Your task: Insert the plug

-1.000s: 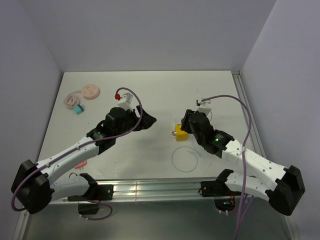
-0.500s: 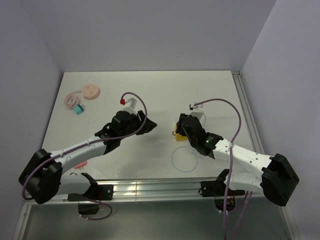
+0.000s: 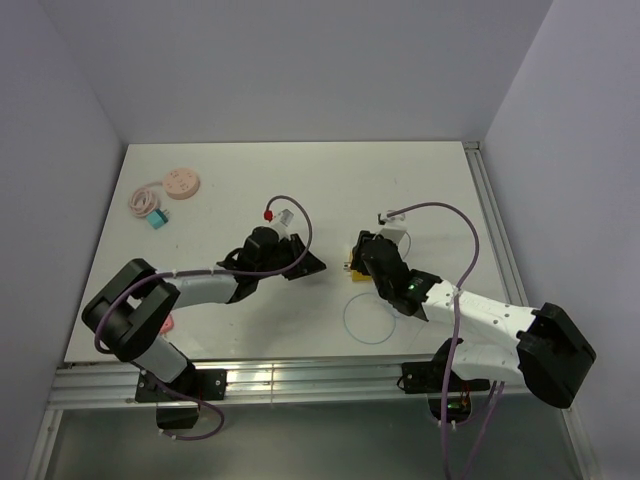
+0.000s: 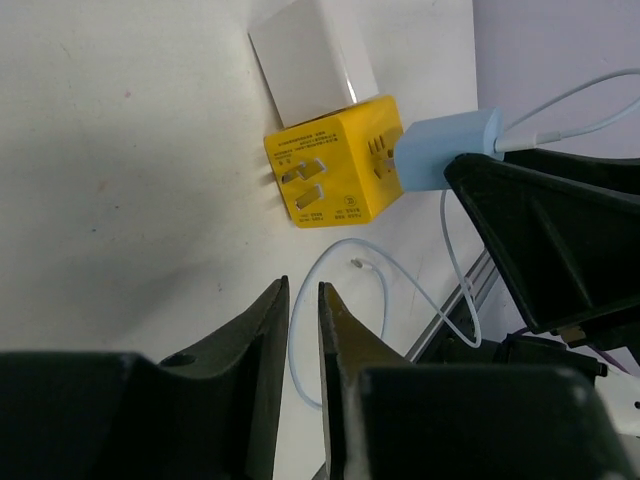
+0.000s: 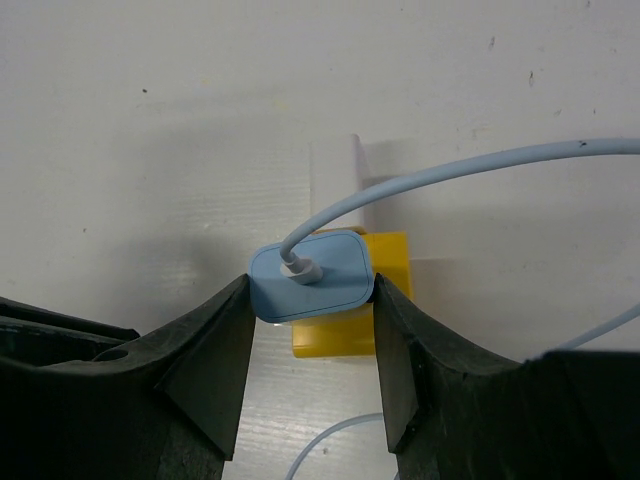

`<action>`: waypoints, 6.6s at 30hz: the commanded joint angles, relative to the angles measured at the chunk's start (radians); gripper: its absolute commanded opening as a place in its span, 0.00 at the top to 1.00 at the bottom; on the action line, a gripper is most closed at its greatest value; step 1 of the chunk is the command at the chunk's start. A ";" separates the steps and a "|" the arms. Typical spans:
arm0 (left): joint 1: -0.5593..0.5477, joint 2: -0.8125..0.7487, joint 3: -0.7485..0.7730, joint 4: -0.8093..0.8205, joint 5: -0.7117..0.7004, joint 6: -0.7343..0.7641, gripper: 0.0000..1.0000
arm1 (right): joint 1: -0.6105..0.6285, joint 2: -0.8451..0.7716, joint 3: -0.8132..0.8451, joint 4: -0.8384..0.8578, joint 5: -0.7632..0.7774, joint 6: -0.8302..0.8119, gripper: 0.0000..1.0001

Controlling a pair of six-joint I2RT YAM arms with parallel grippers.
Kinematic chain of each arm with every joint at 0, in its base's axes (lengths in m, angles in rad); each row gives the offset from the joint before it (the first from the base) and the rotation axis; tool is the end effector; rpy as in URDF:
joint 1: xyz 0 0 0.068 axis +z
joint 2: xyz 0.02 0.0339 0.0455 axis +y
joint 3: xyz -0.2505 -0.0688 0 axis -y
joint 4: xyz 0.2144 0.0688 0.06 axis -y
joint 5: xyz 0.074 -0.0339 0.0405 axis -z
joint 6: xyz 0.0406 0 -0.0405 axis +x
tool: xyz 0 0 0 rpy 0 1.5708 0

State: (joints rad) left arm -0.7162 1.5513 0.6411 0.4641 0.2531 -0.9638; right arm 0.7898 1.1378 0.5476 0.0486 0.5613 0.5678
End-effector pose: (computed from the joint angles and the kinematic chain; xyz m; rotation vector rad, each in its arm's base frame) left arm 0.2168 -0.2022 0.1826 -0.0991 2.2627 -1.2512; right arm 0.1697 0.1405 0.2155 0.1027 2.0297 0.2620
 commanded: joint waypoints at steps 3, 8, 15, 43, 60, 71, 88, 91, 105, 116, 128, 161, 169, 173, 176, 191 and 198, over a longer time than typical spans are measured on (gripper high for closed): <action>-0.011 0.039 0.031 0.103 0.058 -0.027 0.76 | 0.012 0.019 -0.006 0.079 0.066 -0.005 1.00; -0.020 0.067 0.038 0.116 0.069 -0.032 0.77 | 0.017 0.048 0.005 0.057 0.101 -0.003 1.00; -0.028 0.093 0.051 0.133 0.081 -0.035 0.78 | 0.022 0.068 -0.008 0.060 0.123 0.001 1.00; -0.049 0.294 0.115 0.260 0.129 -0.105 0.82 | 0.178 0.175 0.026 -0.283 0.173 0.310 1.00; -0.040 0.263 0.100 0.202 0.064 -0.075 0.81 | 0.121 0.364 0.207 -0.411 -0.038 0.208 1.00; -0.009 0.187 0.084 0.116 0.001 0.002 0.73 | 0.003 0.230 0.294 -0.473 -0.217 0.103 1.00; 0.037 0.308 0.195 0.137 0.052 -0.009 0.74 | -0.159 0.382 0.498 -0.621 -0.406 -0.088 1.00; 0.037 0.320 0.198 0.149 0.058 -0.013 0.75 | -0.181 0.442 0.567 -0.682 -0.435 -0.132 1.00; 0.037 0.355 0.181 0.215 0.110 -0.059 0.75 | -0.077 0.289 0.198 -0.445 -0.281 0.068 1.00; 0.037 0.360 0.178 0.220 0.100 -0.064 0.75 | -0.084 0.438 0.305 -0.516 -0.348 0.015 1.00; 0.037 0.382 0.196 0.212 0.109 -0.056 0.76 | 0.032 0.563 0.225 -0.466 -0.356 0.115 1.00; 0.060 -0.361 -0.077 -0.221 -0.225 0.080 0.05 | -0.020 0.206 0.301 -0.428 -0.325 -0.016 0.27; 0.063 -0.553 -0.002 -0.548 -0.439 0.131 0.00 | -0.009 0.065 0.157 -0.372 -0.440 0.001 0.27; 0.069 -0.579 0.029 -0.629 -0.489 0.142 0.00 | -0.004 0.021 0.098 -0.343 -0.475 0.004 0.32; 0.073 -0.596 0.042 -0.680 -0.521 0.135 0.01 | -0.001 0.026 0.069 -0.262 -0.556 0.000 0.35; 0.119 -0.528 0.144 -0.864 -0.604 0.054 0.01 | 0.020 0.419 0.253 0.040 -0.563 -0.029 0.35; 0.211 -0.533 0.172 -0.877 -0.531 0.073 0.00 | 0.017 0.517 0.340 -0.039 -0.361 -0.006 0.33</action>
State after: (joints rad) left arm -0.5449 1.0241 0.7490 -0.3923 -0.3096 -0.9031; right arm 0.8036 1.6348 0.8368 0.0044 0.0799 0.5579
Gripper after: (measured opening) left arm 0.994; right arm 0.665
